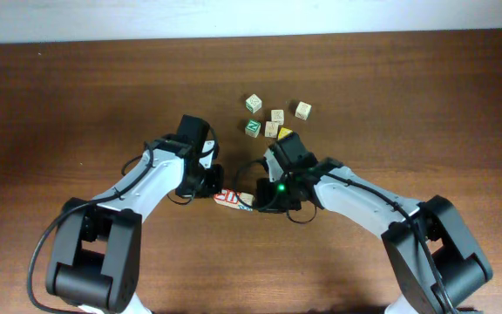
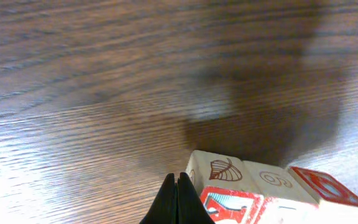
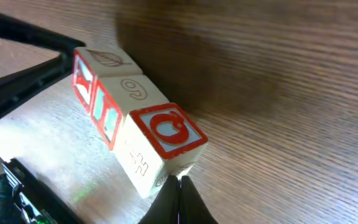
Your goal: Rotate 3 blocks
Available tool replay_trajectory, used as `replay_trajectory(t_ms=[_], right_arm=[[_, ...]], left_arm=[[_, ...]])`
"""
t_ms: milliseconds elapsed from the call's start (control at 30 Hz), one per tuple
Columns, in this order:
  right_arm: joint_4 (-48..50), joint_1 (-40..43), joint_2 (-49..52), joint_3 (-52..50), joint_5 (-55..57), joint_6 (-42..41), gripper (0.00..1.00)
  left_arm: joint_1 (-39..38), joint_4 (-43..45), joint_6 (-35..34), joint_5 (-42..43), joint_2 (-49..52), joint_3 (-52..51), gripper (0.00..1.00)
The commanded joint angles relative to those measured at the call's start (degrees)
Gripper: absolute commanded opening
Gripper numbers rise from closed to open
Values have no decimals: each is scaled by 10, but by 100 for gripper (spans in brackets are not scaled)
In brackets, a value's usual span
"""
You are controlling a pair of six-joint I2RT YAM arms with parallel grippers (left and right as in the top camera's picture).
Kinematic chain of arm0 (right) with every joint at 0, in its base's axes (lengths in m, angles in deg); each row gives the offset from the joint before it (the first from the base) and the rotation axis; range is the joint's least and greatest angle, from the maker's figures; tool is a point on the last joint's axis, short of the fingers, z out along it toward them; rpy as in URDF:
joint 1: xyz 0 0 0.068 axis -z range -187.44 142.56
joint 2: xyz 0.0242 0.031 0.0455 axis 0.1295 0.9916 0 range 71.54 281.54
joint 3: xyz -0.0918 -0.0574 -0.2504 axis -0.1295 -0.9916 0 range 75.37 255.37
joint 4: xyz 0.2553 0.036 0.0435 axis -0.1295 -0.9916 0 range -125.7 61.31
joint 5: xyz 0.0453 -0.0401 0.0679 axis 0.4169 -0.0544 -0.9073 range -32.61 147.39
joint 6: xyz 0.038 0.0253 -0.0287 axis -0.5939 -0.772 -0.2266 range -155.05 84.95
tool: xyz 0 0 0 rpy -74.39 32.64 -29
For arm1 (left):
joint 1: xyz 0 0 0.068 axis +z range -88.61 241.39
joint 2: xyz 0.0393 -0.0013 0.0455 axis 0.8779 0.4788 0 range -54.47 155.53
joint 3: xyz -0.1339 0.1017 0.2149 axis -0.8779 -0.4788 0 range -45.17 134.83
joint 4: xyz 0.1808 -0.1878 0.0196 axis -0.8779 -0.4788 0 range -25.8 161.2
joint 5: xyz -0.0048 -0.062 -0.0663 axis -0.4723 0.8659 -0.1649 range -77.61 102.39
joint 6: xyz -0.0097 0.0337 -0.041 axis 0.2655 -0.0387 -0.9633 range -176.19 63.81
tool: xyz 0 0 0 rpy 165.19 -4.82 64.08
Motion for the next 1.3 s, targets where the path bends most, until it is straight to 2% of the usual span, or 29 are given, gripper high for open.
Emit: replay_trajectory(t_ms=[0, 1267], right_arm=[[-1, -22, -16, 50, -3, 21, 4], [25, -50, 10, 74, 38, 8, 4]], left_arm=[[-11, 1, 7, 48, 6, -7, 0], [-10, -6, -1, 57, 6, -7, 0]])
